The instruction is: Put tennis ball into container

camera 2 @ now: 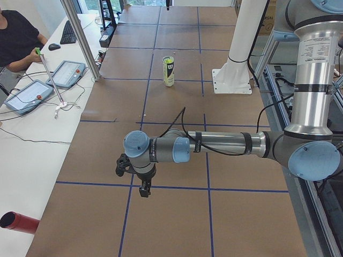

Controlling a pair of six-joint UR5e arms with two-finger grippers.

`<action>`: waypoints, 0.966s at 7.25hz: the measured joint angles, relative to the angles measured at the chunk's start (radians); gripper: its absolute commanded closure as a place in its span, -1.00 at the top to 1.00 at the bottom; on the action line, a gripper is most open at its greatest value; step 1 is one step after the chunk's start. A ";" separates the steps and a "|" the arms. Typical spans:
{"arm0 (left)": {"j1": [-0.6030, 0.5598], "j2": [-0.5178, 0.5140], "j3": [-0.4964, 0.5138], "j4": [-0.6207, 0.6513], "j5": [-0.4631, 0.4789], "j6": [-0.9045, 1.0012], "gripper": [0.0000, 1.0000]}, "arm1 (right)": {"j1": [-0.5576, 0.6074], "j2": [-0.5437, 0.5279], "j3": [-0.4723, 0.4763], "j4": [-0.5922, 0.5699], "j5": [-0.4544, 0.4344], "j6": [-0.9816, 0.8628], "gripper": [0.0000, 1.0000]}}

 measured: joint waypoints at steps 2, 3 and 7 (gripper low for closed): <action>-0.006 0.000 -0.001 0.000 -0.001 -0.001 1.00 | 0.000 0.000 0.000 0.000 0.000 0.000 1.00; -0.009 0.000 -0.001 0.000 -0.001 -0.002 1.00 | 0.000 0.000 0.000 0.000 0.000 0.000 1.00; -0.021 0.000 -0.006 0.000 -0.001 -0.004 1.00 | 0.000 0.000 0.000 0.000 0.000 0.000 1.00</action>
